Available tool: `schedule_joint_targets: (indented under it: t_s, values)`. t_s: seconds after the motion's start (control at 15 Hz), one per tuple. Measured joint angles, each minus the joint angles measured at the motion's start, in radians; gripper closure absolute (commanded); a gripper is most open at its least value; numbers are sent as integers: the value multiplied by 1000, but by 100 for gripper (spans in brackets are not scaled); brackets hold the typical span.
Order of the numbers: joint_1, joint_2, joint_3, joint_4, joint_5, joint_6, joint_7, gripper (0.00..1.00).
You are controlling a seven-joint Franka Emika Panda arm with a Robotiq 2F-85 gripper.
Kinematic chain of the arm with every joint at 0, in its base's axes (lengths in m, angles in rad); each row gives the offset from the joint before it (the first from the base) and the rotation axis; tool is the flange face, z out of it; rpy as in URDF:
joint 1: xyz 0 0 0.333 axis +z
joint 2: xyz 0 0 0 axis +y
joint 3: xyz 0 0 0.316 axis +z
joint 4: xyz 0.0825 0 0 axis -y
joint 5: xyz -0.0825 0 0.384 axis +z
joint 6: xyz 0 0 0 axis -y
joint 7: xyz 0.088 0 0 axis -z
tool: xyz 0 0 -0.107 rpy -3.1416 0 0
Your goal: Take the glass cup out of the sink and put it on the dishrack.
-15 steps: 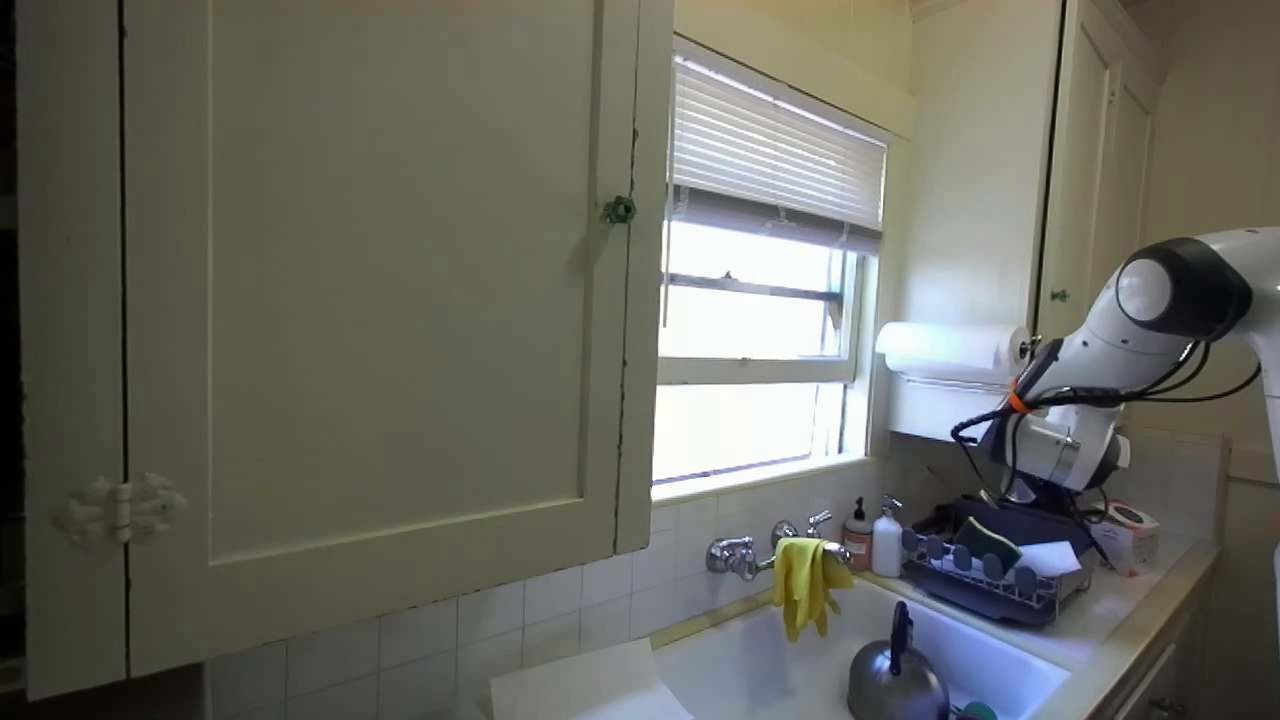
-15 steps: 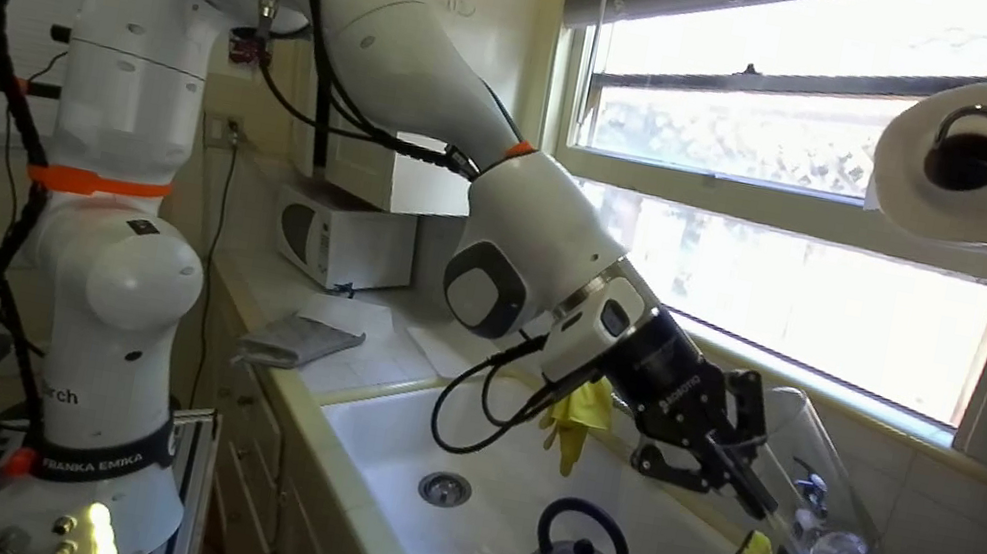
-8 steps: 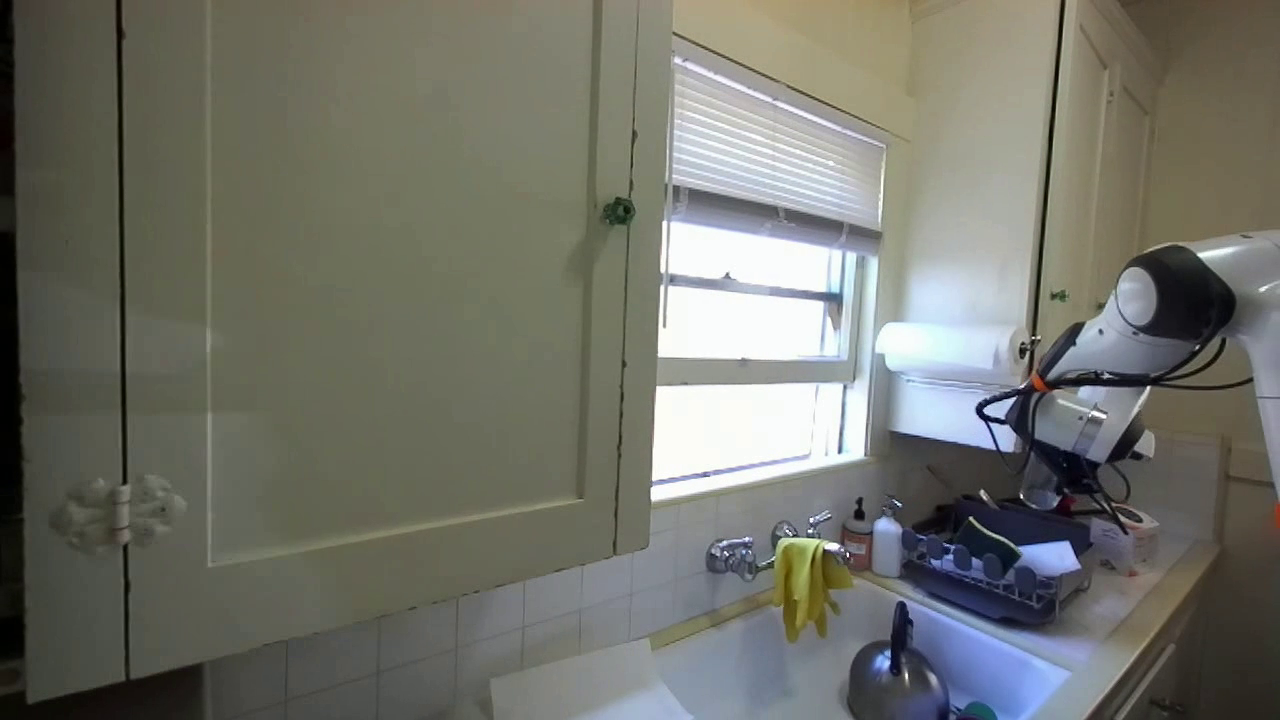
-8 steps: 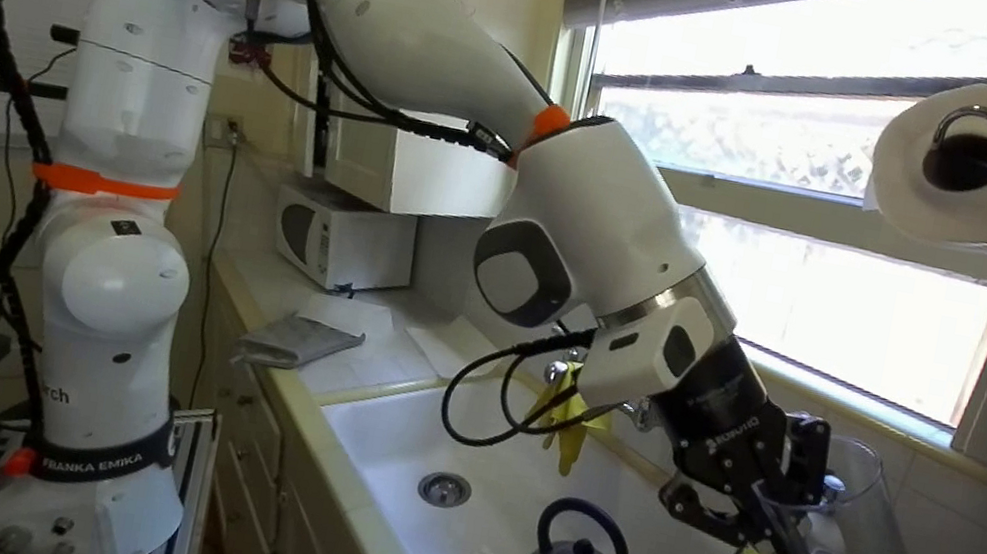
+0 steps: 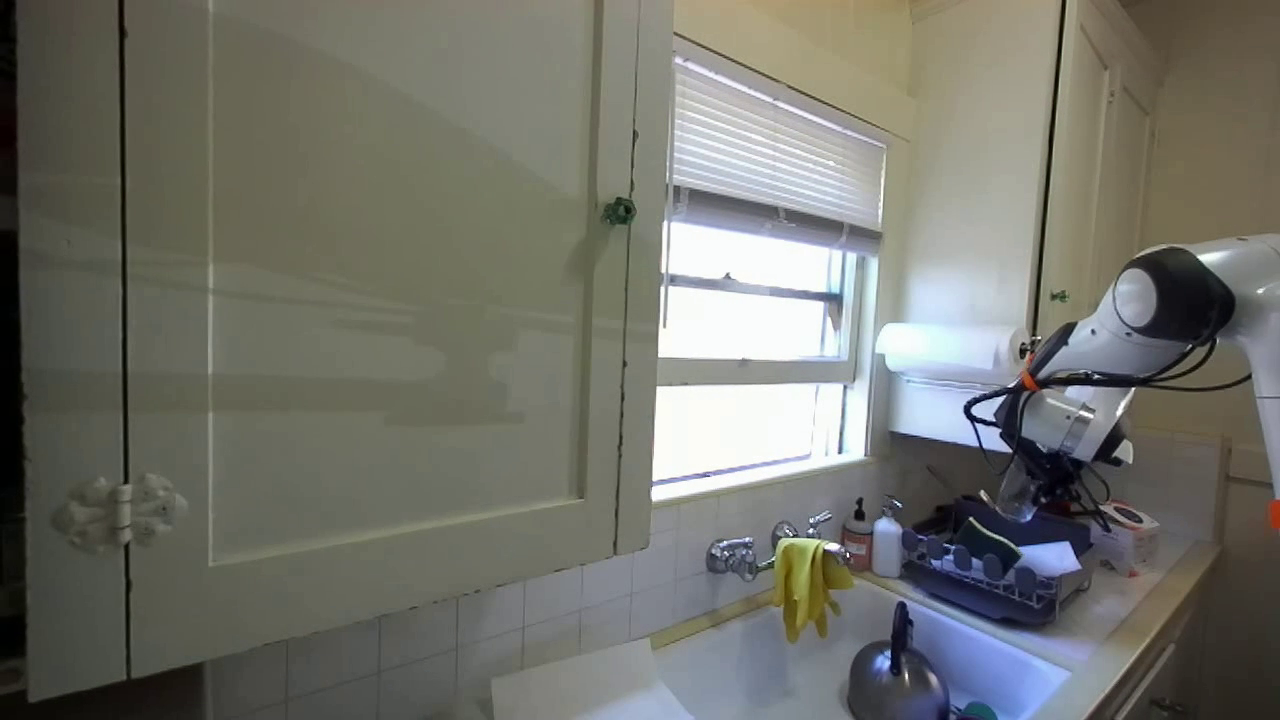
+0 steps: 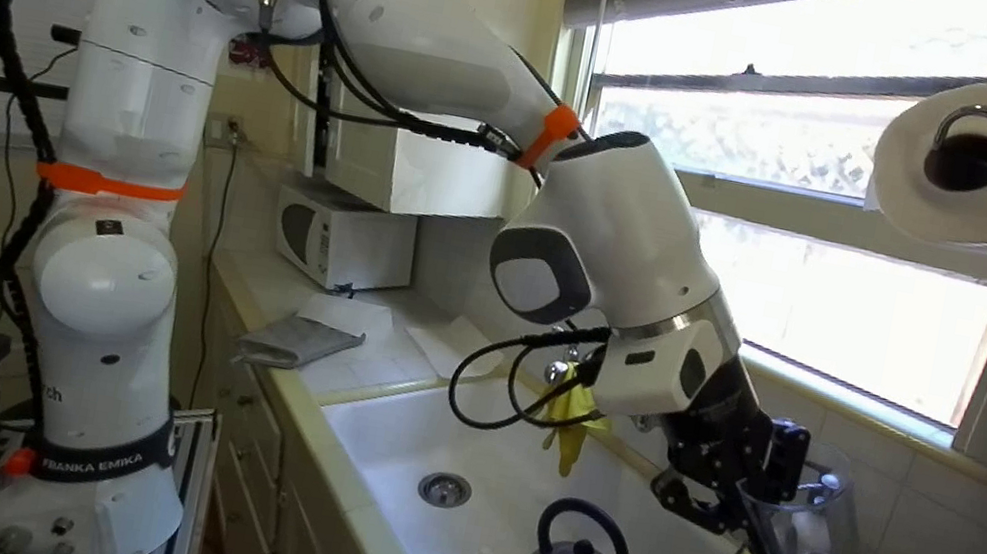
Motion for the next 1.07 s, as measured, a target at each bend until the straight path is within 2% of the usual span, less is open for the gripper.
schedule_joint_targets:
  t_s: [0.13, 0.33, 0.4, 0.53, 0.6, 0.73, 1.07]
  values:
    - [-67, 4, 77, 31, 94, -70, -34, 98]
    - [-136, 38, 142, 94, 259, -161, -106, 98]
    - [-158, 57, 153, 116, 299, -188, -114, 92]
    - [-252, 103, 226, 157, 310, -211, -98, 92]
    - [-284, 122, 251, 169, 310, -213, -94, 98]
    - [-321, 141, 281, 178, 301, -211, -92, 98]
    - [-463, 161, 427, 207, 302, -235, -79, 98]
